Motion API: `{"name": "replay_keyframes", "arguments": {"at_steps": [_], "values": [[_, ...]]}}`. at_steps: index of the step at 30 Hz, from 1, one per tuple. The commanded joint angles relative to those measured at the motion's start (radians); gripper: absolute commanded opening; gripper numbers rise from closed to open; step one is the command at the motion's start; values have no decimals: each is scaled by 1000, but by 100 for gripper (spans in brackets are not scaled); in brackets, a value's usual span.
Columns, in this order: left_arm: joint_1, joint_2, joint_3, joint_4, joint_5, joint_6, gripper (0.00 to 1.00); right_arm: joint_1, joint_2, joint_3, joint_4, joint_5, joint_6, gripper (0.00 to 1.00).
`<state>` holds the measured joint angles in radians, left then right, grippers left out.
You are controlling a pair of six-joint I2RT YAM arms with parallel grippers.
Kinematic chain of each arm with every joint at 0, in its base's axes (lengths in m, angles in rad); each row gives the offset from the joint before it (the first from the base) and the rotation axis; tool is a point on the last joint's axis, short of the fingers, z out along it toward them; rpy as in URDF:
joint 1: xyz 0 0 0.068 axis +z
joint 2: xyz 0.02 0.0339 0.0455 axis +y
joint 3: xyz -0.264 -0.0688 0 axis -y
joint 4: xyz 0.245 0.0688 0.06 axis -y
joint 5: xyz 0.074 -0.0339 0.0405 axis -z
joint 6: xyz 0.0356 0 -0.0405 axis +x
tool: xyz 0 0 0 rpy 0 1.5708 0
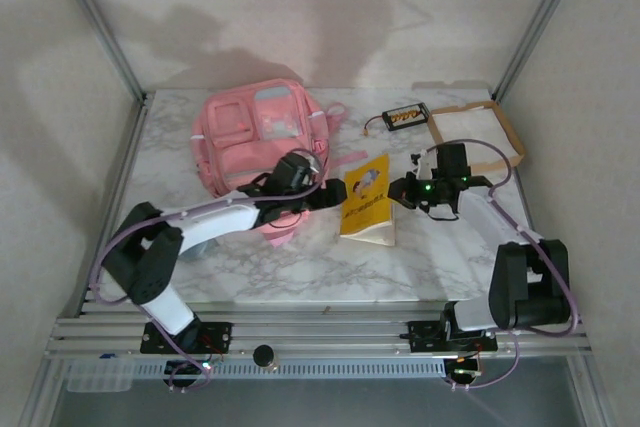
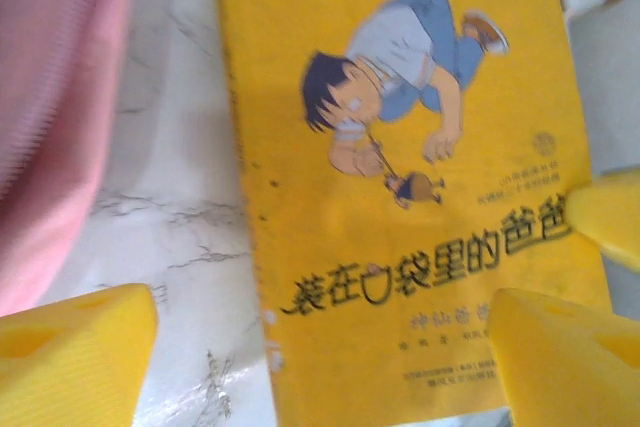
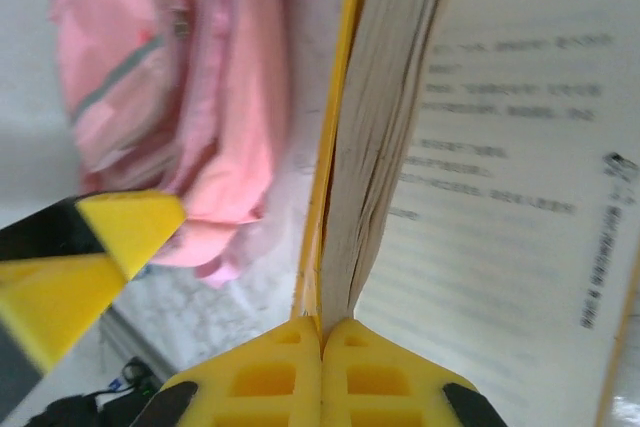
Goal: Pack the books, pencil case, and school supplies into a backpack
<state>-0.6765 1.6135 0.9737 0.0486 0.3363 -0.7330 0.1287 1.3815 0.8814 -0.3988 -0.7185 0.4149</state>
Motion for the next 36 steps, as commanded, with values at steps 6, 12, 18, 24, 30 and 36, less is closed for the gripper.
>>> {"name": "replay_keyframes", "arguments": {"at_steps": [6, 12, 18, 24, 30, 36], "values": [[26, -148, -127, 169, 139, -147, 99, 1, -148, 97, 3, -246, 96, 0], [18, -144, -159, 457, 253, -305, 99, 32, -182, 79, 171, -346, 256, 0], [17, -174, -187, 618, 316, -391, 80, 31, -154, 71, 147, -330, 224, 0], [14, -217, -180, 569, 308, -363, 49, 29, -117, 88, 133, -323, 181, 0], [11, -227, -167, 548, 293, -359, 8, 25, -85, 93, 95, -320, 123, 7], [8, -224, -153, 621, 301, -398, 0, -3, -97, 33, 163, -329, 196, 80]]}}
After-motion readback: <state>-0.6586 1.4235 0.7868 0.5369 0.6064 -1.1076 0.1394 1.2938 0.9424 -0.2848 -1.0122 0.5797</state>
